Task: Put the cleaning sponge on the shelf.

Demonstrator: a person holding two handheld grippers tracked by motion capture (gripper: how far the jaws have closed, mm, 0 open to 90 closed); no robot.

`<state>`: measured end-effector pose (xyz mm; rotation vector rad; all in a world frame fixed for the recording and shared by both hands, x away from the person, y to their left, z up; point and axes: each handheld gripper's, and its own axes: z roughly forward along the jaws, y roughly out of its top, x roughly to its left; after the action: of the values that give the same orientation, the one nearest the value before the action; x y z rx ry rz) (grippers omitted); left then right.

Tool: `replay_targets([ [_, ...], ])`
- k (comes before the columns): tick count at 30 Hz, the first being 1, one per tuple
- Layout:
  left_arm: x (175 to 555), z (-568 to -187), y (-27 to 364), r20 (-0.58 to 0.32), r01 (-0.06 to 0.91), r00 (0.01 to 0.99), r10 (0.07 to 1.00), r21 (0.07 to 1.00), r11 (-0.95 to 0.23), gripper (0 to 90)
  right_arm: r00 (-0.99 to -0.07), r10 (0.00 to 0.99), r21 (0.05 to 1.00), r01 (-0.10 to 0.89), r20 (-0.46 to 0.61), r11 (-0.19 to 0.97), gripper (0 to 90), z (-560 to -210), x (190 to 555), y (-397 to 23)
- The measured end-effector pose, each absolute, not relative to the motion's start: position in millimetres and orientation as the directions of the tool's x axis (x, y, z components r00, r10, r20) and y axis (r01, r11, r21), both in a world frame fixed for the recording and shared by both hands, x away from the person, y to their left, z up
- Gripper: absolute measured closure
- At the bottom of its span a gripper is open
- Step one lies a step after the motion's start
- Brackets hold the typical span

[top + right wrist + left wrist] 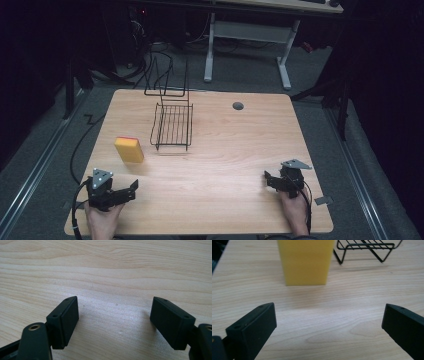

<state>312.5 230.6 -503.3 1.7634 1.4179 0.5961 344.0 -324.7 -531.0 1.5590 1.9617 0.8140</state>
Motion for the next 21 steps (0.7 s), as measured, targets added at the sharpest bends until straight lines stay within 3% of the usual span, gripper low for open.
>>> replay_targets([
  [21,345.1,-483.2,228.3,-0.089,0.587,0.247,0.965,0.806,-0.076,0.0,-0.219,0.976,0.719,0.675,-0.019,0.166,23.2,-531.0,343.9,-324.8],
])
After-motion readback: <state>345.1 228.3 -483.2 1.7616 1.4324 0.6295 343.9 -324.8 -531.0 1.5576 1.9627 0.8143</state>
